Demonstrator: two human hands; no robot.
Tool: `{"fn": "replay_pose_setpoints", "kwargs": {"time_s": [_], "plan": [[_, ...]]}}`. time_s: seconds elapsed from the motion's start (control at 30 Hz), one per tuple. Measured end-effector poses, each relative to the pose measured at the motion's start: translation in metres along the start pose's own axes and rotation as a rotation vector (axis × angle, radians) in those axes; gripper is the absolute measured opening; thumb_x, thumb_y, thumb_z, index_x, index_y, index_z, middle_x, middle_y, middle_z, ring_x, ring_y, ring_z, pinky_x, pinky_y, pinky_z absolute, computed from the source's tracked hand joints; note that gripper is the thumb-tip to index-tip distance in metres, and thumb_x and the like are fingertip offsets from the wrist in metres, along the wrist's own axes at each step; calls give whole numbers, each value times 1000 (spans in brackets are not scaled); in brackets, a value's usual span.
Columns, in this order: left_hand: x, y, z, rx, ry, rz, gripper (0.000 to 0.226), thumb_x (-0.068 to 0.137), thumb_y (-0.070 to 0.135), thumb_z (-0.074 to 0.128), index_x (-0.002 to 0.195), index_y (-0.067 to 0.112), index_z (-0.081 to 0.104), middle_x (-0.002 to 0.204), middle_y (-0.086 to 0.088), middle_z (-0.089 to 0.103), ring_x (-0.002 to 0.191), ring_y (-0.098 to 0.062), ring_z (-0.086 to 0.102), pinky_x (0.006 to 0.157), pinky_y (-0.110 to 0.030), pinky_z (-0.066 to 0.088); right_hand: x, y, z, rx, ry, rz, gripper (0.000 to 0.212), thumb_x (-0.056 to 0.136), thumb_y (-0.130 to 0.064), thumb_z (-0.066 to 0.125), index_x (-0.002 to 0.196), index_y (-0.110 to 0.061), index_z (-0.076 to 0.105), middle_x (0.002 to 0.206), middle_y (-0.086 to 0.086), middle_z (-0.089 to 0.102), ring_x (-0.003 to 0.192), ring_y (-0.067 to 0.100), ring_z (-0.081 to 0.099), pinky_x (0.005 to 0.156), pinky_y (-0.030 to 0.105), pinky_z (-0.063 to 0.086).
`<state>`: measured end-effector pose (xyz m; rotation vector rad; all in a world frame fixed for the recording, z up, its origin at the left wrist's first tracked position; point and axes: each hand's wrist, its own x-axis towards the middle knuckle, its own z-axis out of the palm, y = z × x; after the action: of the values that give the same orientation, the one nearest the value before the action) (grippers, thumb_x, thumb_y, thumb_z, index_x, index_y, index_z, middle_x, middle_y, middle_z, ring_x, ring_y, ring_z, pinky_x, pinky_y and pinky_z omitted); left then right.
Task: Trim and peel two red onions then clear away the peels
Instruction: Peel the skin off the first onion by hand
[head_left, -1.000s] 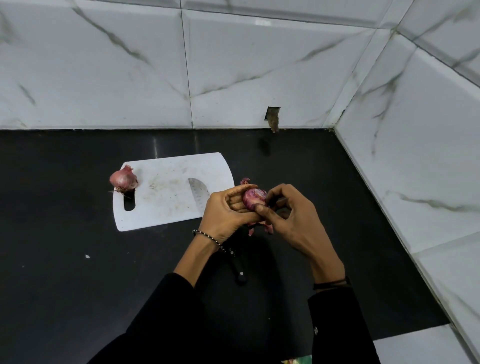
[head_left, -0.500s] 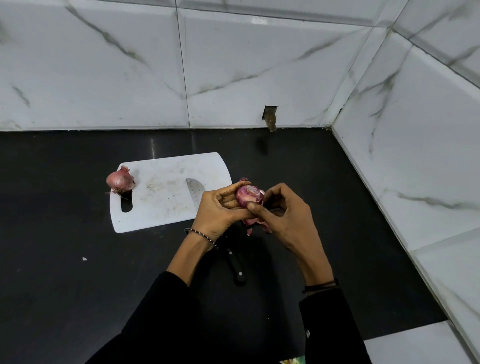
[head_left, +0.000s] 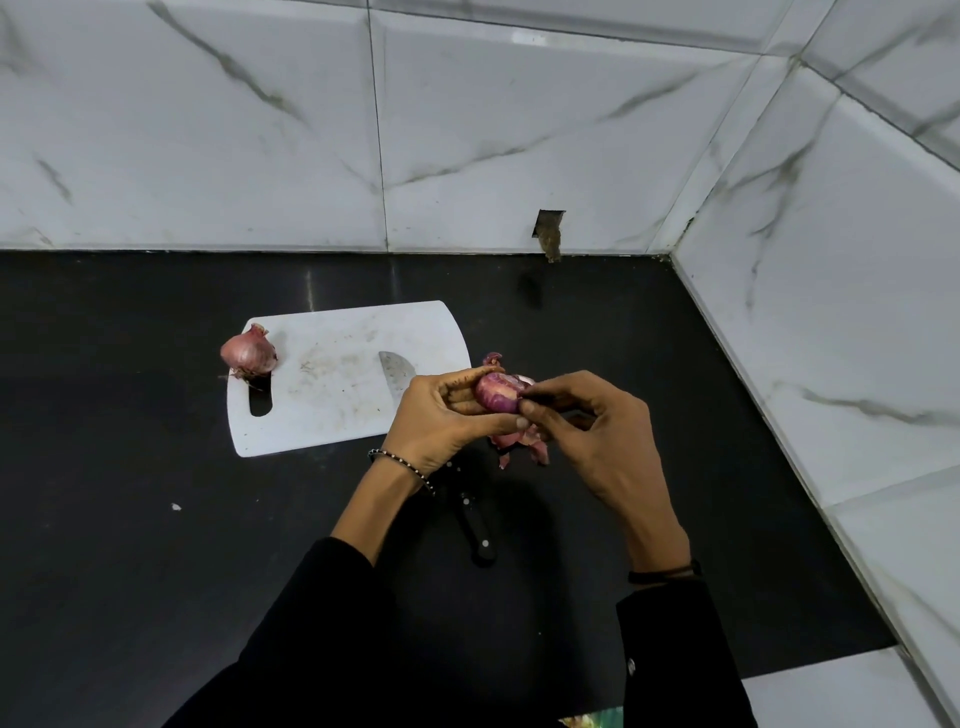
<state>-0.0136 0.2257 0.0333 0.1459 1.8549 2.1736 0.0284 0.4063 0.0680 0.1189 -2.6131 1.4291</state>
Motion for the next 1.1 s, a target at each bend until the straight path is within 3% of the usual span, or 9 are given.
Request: {"fn": "replay_pose_setpoints", "kwargs": {"time_s": [0.2, 0.4, 0.6, 0.73, 0.9, 0.97, 1.1], "plan": [[-4, 9, -2, -37, -107, -80, 51, 71, -2, 83, 119, 6, 68, 105, -8, 76, 102, -21, 72, 84, -26, 57, 1, 0, 2, -25, -68, -11, 18, 90, -12, 72, 99, -26, 65, 104, -14, 60, 98, 7, 62, 79, 33, 58], [-6, 9, 3, -160, -64, -139, 31, 81, 6, 77, 111, 4, 72, 106, -13, 75, 103, -26, 71, 87, -33, 59, 0, -4, 15, 37, 39, 2, 15, 94, -11, 66, 100, -24, 62, 103, -14, 61, 98, 4, 60, 80, 20, 53], [-3, 4, 10, -353, -35, -232, 39, 81, 23, 73, 112, -1, 70, 107, -24, 72, 105, -33, 70, 91, -38, 57, 0, -6, 27, 297, 141, 143, 7, 100, -17, 59, 103, -22, 61, 100, -3, 66, 95, 14, 66, 81, 35, 59], [-1, 3, 9, -441, -38, -263, 51, 85, 25, 65, 121, -11, 61, 115, -27, 68, 109, -34, 68, 88, -35, 58, 2, -10, 28, 542, 168, 236, 10, 99, -10, 59, 107, -6, 62, 98, 4, 69, 91, 11, 68, 82, 26, 57], [-2, 4, 5, -564, -41, -305, 52, 90, 25, 59, 128, -10, 55, 125, -30, 62, 117, -38, 63, 98, -41, 53, 1, -10, 27, 849, 208, 386, 8, 97, -8, 61, 104, -7, 64, 94, 5, 73, 82, 15, 68, 77, 28, 58], [-3, 6, 5, -593, -52, -327, 45, 94, 27, 57, 125, -6, 59, 124, -30, 63, 118, -39, 62, 103, -45, 49, 0, -8, 26, 822, 230, 378, 10, 95, -8, 64, 105, -8, 66, 93, 3, 74, 82, 14, 70, 76, 25, 57], [-3, 7, 4, -652, -39, -358, 36, 98, 28, 54, 107, -1, 72, 119, -29, 66, 112, -38, 66, 102, -45, 50, -2, 1, 24, 548, 245, 306, 14, 92, -10, 70, 106, -12, 70, 100, -1, 74, 97, 11, 71, 85, 28, 57]]}}
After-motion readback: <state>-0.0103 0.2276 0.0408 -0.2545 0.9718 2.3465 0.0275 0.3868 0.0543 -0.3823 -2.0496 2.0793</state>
